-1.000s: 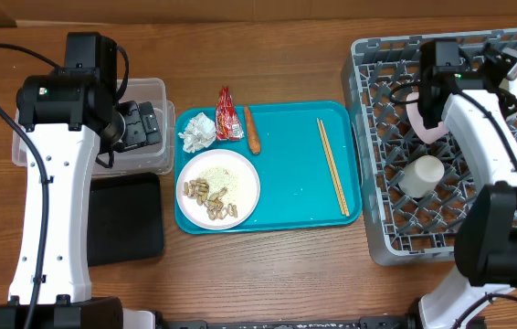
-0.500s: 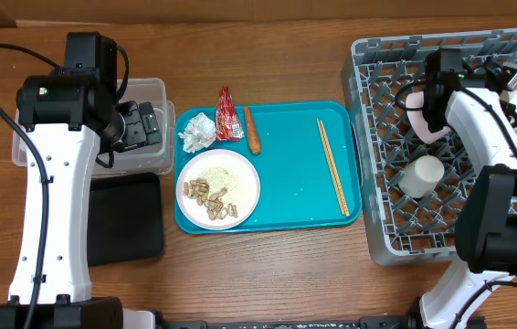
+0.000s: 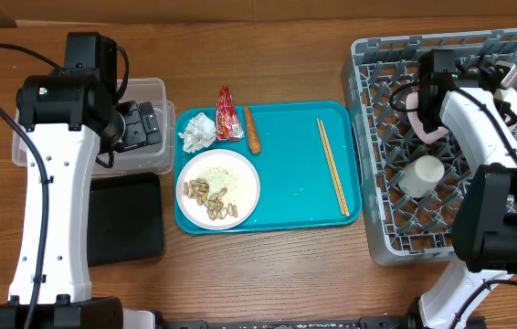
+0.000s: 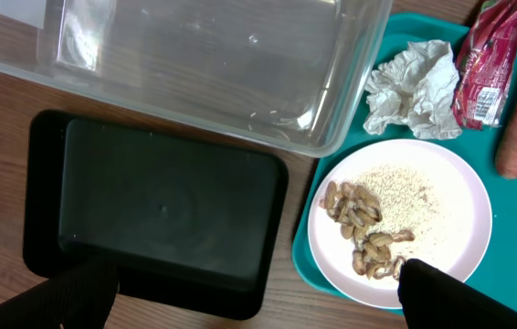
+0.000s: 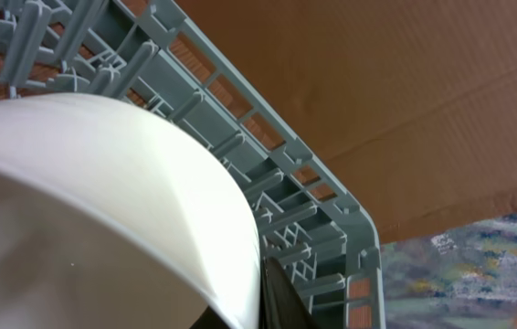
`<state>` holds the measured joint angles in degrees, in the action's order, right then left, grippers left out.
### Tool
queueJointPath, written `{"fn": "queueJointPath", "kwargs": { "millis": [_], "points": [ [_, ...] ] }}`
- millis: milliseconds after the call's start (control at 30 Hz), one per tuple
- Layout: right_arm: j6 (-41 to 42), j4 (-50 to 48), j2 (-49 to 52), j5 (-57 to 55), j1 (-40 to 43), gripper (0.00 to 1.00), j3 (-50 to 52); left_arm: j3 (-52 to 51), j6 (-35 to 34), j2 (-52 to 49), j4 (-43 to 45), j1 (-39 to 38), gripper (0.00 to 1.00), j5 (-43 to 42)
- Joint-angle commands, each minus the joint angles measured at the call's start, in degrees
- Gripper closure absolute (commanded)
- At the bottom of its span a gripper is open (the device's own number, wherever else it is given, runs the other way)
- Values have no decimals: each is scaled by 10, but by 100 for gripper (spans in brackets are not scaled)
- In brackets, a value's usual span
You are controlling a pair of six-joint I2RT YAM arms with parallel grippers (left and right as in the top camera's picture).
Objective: Sort waste into correct bins and load items into the dishwasher
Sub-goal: 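Carry the white bowl into the dish rack beside the pink bowl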
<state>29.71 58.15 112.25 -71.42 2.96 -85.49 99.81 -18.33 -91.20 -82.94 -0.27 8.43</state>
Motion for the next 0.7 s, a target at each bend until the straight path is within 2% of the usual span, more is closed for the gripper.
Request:
{"fn": "queueJointPath", "kwargs": {
  "millis": [0,67,200,267,500,667],
  "points": [
    [-2,9,9,71,-8,91,0,8,-10,-3,1,-1,0,6],
    [-2,24,9,86,-19,82,0,8,-10,-3,1,-1,0,6],
    [-1,40,7,85,-43,47,-1,8,-10,-3,1,-1,0,6],
    [5,42,-2,85,-52,39,-2,8,-10,-3,1,-1,0,6],
    [9,73,-80,147,-92,36,-38,8,-10,-3,1,-1,0,6],
    [0,94,-155,258,-114,36,-66,8,-10,-3,1,-1,0,6]
  ]
}}
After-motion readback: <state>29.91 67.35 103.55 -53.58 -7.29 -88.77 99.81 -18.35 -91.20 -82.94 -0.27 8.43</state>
